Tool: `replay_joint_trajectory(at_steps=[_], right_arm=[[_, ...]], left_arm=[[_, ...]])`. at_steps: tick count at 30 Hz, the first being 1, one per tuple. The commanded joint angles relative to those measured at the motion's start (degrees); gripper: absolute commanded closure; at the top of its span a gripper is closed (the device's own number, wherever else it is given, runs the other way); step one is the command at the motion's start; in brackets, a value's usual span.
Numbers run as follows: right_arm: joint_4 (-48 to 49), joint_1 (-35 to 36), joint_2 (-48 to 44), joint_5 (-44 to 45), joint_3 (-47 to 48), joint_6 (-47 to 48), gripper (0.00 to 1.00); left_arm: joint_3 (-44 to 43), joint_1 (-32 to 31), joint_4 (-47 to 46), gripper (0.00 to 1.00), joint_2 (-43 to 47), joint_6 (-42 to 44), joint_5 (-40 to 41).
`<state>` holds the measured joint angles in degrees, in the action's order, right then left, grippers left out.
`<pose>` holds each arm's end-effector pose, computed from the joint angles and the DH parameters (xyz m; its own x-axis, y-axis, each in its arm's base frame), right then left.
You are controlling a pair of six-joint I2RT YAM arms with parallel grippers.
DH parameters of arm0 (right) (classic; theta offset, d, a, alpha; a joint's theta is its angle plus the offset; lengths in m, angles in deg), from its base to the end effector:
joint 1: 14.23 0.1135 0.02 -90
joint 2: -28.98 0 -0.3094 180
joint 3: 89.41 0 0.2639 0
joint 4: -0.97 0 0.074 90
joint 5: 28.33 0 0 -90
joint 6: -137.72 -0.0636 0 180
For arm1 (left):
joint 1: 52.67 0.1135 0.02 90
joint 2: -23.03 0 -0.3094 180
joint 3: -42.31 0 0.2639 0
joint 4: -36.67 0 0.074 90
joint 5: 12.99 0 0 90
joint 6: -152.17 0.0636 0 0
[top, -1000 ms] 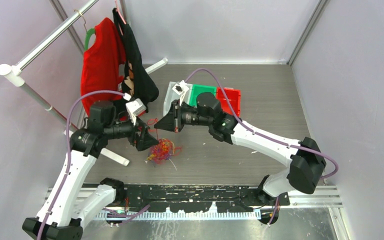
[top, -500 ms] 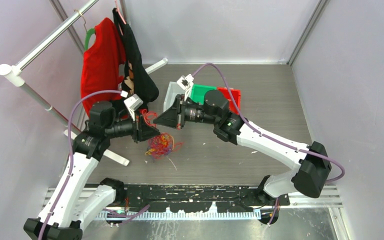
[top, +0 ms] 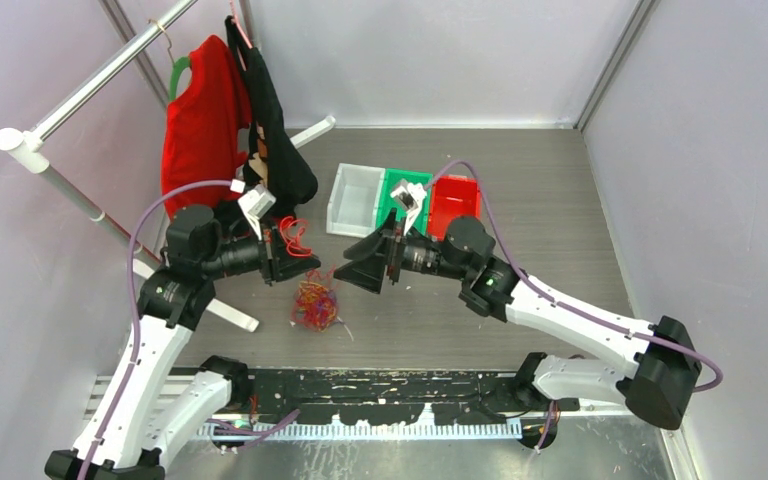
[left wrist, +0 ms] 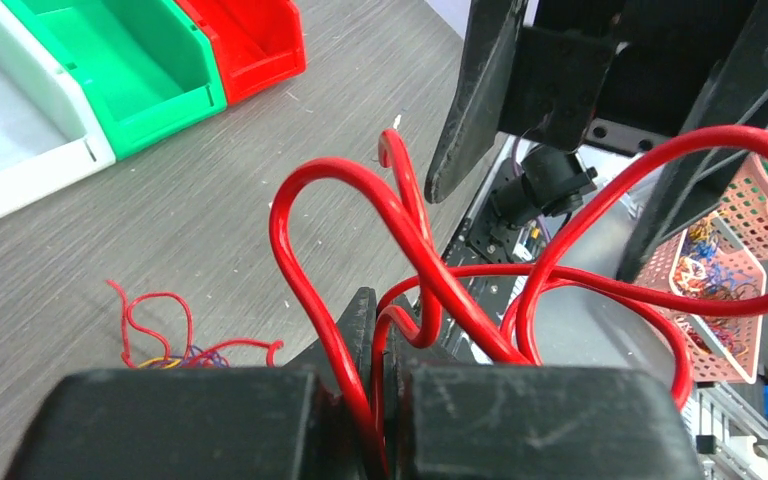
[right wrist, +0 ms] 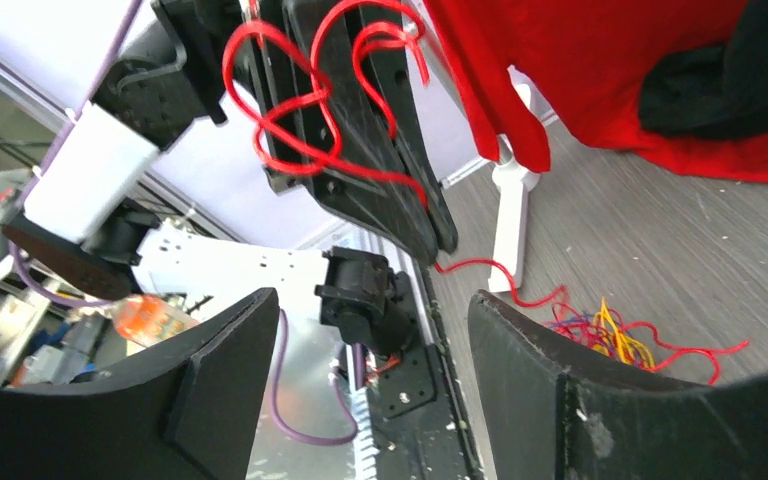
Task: Untangle the cables
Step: Untie the cable.
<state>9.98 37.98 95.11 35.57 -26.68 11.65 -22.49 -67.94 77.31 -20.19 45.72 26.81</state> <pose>0.1548 0.2453 0.3936 -0.5274 0.1827 -0.8297 -0.8258 0.1196 0.5512 0.1302 -0.0862 0.3850 -0.5482 -0.0382 -0.8354 0.7443 0.4332 -0.5083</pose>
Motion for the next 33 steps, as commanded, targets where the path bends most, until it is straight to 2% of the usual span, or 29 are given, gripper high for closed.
replay_joint_trajectory(at_steps=[1,4,12,15,20,33], right_arm=[[7.5,0.0,-1.5,1.2,-3.6,5.9,0.25],[10.1,0.4,1.3,-0.6,-3.0,6.7,0.25],[9.8,4.6,8.9,3.8,3.7,15.3,0.24],[10.5,6.0,11.6,7.5,5.2,16.9,0.26],[13.0,6.9,16.3,11.0,5.9,16.2,0.34],[18.0,8.7,21.7,14.5,2.8,12.0,0.4]], left_arm=[[-4.0,-0.2,-4.6,1.0,-0.2,-3.4,-2.4],[-6.2,-0.3,-5.6,1.0,-1.4,-4.8,-2.7],[-12.3,-0.2,-6.2,1.0,-3.5,-8.1,-3.5],[-14.4,-0.2,-6.2,1.0,-3.9,-8.8,-4.1],[-18.3,-0.3,-6.1,1.0,-4.8,-10.0,-4.8],[-37.3,-0.2,-6.0,1.0,-10.5,-9.5,-5.1]])
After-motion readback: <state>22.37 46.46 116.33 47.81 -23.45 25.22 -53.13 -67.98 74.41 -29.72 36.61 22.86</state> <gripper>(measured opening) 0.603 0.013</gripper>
